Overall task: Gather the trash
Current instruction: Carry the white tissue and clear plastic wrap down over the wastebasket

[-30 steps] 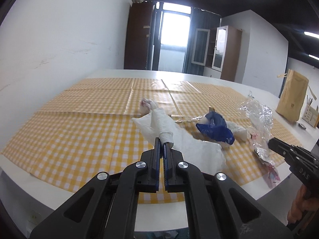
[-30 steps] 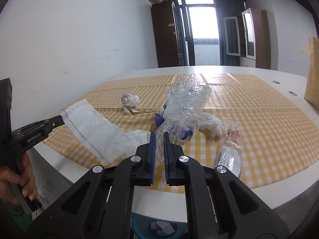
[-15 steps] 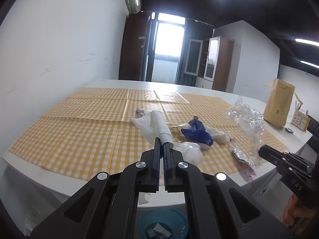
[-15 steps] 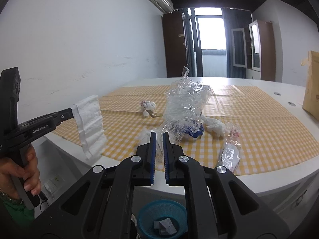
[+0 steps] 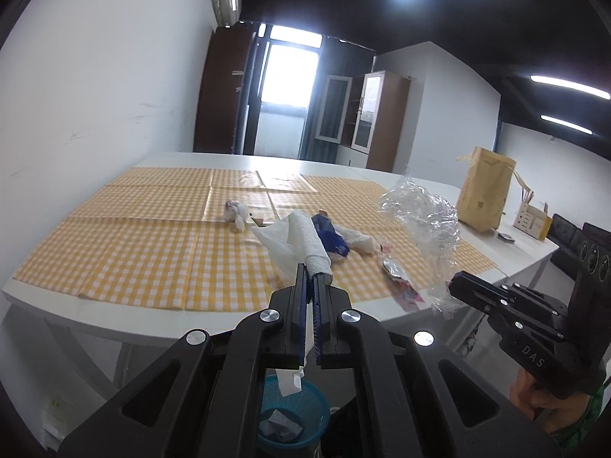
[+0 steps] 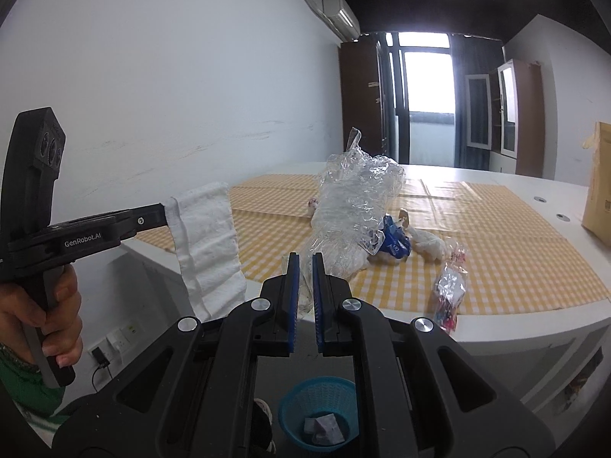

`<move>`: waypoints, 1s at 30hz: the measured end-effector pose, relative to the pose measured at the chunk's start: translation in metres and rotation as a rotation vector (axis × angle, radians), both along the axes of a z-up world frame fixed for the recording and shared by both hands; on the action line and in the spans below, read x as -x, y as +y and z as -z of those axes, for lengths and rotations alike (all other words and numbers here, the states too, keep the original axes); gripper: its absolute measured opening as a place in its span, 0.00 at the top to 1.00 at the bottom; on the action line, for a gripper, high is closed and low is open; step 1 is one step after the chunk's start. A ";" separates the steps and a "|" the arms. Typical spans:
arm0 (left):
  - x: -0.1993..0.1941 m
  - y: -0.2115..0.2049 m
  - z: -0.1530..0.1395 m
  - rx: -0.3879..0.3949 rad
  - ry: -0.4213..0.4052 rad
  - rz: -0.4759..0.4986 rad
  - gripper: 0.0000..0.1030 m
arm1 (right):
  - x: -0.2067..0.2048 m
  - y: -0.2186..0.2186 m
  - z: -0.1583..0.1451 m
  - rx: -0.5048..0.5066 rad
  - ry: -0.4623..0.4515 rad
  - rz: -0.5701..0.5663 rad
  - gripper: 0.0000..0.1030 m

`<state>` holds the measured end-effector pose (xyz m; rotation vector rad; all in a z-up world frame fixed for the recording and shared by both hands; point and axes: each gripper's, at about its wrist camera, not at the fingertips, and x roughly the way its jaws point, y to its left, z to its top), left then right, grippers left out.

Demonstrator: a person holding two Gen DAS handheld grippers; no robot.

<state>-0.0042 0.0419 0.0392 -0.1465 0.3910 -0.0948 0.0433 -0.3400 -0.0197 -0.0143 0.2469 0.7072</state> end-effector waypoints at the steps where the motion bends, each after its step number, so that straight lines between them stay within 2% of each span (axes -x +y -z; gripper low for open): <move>1: 0.004 -0.001 0.002 -0.004 0.004 0.002 0.98 | 0.004 -0.001 0.001 0.002 0.000 -0.001 0.94; 8: 0.019 -0.010 0.023 -0.047 0.046 0.020 0.98 | 0.021 -0.011 0.029 0.040 0.065 -0.050 0.94; 17: 0.013 -0.021 0.066 -0.050 0.157 0.043 0.98 | 0.031 -0.011 0.070 0.112 0.150 -0.105 0.94; 30: -0.021 -0.013 0.142 -0.021 0.317 0.041 0.98 | -0.012 0.028 0.149 0.208 0.382 -0.131 0.94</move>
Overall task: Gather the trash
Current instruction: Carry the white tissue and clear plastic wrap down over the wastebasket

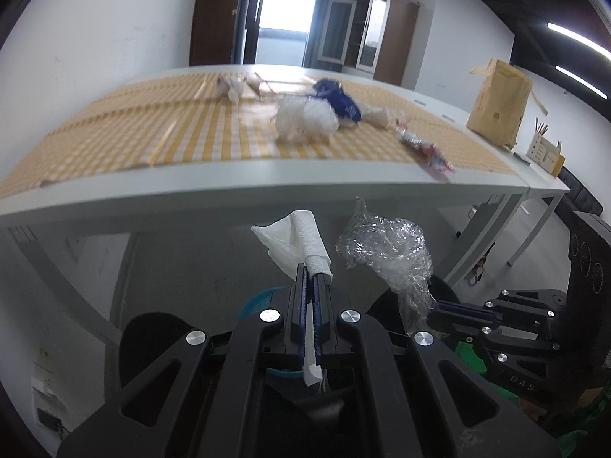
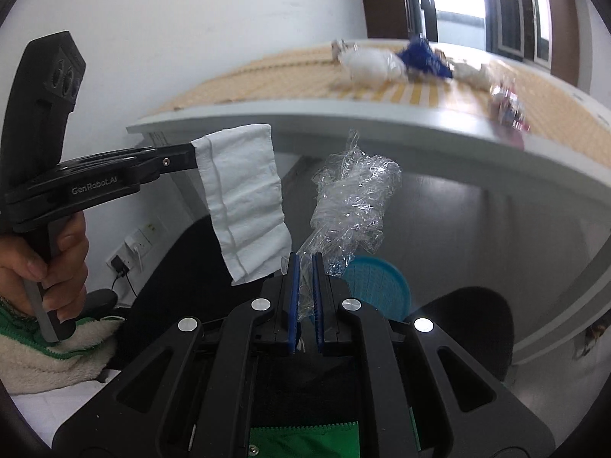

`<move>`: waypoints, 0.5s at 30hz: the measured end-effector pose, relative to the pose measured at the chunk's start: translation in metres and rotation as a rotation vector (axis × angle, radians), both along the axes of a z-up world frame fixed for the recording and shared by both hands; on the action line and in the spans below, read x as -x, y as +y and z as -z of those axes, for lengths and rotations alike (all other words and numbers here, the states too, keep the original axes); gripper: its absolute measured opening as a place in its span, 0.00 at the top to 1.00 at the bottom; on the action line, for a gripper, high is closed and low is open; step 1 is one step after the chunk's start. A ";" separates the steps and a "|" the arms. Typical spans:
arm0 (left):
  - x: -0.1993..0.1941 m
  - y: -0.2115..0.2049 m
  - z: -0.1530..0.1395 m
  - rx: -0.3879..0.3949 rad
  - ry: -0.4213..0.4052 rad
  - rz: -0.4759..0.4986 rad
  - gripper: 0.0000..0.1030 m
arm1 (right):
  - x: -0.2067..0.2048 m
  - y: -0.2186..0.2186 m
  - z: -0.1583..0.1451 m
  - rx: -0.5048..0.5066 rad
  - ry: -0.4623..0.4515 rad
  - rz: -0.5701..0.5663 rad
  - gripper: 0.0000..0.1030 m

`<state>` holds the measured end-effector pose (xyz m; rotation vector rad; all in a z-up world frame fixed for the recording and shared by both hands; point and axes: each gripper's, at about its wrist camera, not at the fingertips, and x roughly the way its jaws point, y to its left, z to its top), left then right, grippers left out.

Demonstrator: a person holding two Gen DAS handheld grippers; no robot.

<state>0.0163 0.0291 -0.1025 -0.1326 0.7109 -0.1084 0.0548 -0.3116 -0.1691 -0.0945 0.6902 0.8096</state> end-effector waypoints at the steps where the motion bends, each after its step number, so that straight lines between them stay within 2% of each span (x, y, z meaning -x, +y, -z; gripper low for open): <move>1: -0.005 0.001 0.008 0.003 0.014 0.001 0.98 | -0.006 0.003 0.008 0.007 0.027 0.004 0.94; 7: -0.034 0.004 0.043 0.024 0.091 0.006 0.98 | -0.039 0.010 0.052 0.048 0.145 0.044 0.94; 15: -0.062 -0.002 0.087 0.008 0.160 0.014 0.98 | -0.070 0.022 0.098 0.092 0.271 0.071 0.94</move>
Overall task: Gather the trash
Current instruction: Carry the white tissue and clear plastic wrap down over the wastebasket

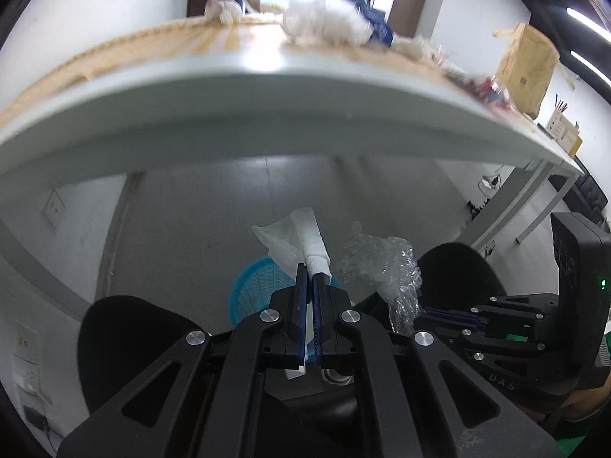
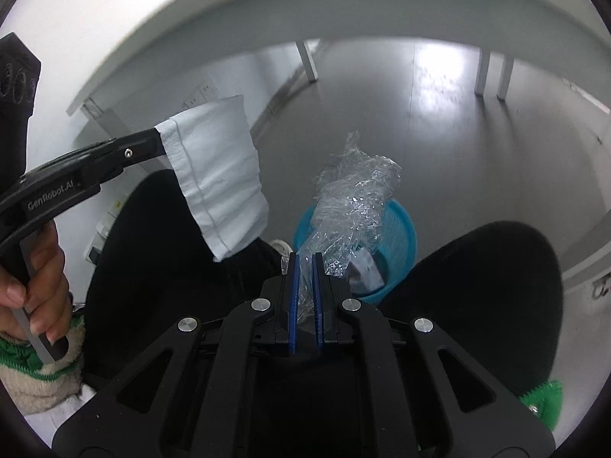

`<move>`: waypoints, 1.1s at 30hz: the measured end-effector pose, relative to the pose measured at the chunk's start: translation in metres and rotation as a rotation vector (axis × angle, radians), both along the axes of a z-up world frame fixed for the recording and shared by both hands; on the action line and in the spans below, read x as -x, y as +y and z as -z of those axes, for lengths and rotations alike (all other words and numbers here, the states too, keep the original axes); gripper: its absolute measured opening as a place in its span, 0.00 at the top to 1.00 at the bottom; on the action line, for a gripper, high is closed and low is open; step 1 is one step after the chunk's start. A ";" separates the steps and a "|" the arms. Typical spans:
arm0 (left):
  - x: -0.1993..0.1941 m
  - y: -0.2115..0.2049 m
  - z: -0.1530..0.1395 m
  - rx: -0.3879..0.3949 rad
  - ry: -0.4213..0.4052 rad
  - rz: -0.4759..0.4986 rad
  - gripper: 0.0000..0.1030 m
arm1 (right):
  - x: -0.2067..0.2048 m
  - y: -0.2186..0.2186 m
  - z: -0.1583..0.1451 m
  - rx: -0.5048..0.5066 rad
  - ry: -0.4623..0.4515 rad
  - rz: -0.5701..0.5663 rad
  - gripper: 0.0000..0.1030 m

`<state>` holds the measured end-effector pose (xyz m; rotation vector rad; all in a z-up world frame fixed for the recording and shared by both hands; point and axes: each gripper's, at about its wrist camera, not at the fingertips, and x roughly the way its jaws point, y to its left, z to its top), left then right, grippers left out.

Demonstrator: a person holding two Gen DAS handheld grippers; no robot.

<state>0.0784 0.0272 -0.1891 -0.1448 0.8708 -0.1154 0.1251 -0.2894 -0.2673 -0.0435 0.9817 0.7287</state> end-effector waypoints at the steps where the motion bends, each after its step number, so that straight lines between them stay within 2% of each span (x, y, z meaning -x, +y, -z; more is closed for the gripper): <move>1: -0.002 0.001 0.004 -0.001 0.007 -0.002 0.98 | -0.002 0.003 0.004 0.010 0.009 0.001 0.94; 15: -0.053 0.029 0.091 0.116 0.202 -0.050 0.98 | -0.051 0.040 0.052 0.103 0.145 0.021 0.94; 19: -0.063 0.036 0.110 0.156 0.234 -0.082 0.98 | -0.066 0.053 0.068 0.108 0.211 0.036 0.94; 33: -0.117 0.044 0.167 0.233 0.375 -0.182 0.98 | -0.106 0.081 0.115 0.182 0.303 0.074 0.94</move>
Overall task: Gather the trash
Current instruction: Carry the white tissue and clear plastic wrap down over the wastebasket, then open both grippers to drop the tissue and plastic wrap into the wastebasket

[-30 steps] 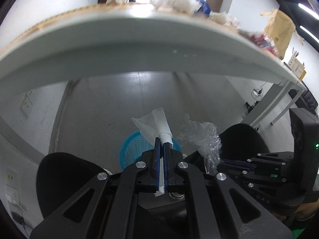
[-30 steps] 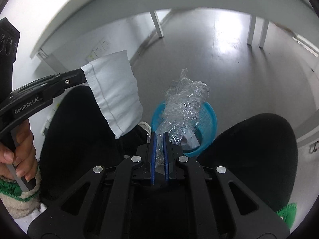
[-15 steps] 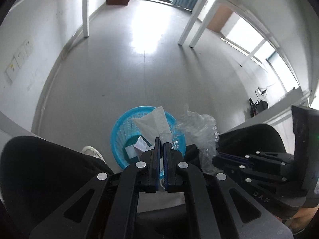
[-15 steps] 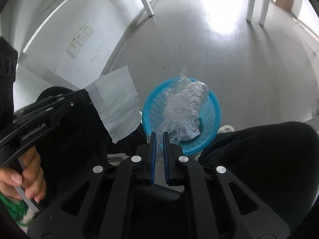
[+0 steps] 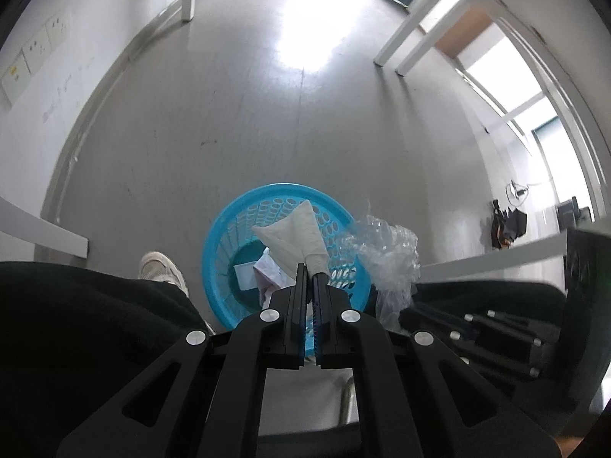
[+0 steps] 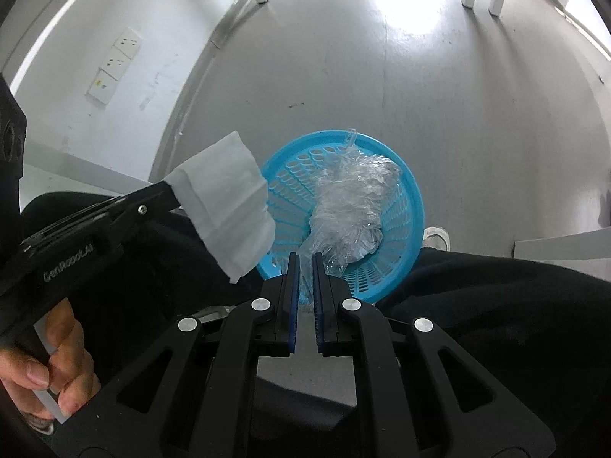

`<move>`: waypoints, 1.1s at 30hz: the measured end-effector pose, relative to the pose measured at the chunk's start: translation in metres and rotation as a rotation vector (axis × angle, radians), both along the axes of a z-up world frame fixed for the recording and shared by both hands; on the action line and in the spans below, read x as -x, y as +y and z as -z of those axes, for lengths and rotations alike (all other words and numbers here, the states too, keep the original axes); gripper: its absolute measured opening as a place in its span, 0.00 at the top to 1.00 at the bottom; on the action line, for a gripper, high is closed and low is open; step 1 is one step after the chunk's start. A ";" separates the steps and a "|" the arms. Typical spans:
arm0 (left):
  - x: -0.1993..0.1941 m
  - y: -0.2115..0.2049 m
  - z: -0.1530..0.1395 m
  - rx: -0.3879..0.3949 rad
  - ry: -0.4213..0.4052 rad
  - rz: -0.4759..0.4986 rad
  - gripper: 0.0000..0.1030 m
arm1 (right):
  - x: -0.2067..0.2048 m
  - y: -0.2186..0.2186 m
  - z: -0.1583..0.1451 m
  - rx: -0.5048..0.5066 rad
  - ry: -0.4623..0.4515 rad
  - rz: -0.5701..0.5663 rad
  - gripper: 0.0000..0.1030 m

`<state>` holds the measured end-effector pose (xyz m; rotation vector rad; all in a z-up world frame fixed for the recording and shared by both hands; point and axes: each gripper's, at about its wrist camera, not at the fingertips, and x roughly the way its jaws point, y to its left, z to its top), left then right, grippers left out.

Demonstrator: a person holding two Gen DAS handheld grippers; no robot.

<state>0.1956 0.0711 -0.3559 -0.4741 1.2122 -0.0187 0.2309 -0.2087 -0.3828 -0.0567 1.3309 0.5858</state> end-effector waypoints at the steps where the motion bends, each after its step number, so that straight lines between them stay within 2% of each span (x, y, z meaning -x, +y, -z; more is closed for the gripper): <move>1: -0.005 0.001 0.006 0.007 0.015 -0.010 0.98 | -0.004 0.001 0.006 0.004 0.015 0.005 0.94; 7: -0.030 0.004 0.035 0.013 0.088 -0.048 0.98 | -0.028 0.011 0.043 0.043 0.100 0.031 0.94; 10: -0.037 0.003 0.042 0.000 0.099 -0.049 0.98 | -0.034 0.013 0.055 0.055 0.136 0.045 0.94; 21: -0.043 0.005 0.058 0.043 0.164 -0.062 0.98 | -0.041 0.020 0.072 0.065 0.183 0.048 0.94; 24: -0.043 0.006 0.059 0.055 0.164 -0.065 0.95 | -0.046 0.015 0.073 0.058 0.184 0.071 0.86; 25: -0.043 0.005 0.058 0.060 0.161 -0.066 0.91 | -0.046 0.014 0.074 0.057 0.188 0.078 0.80; 26: -0.043 0.006 0.057 0.055 0.152 -0.073 0.83 | -0.047 0.013 0.074 0.058 0.189 0.084 0.77; 27: -0.043 0.007 0.055 0.045 0.146 -0.079 0.79 | -0.047 0.011 0.074 0.058 0.189 0.088 0.76; 33: -0.035 0.018 0.056 0.059 0.164 -0.127 0.79 | -0.045 0.004 0.066 0.042 0.161 0.105 0.70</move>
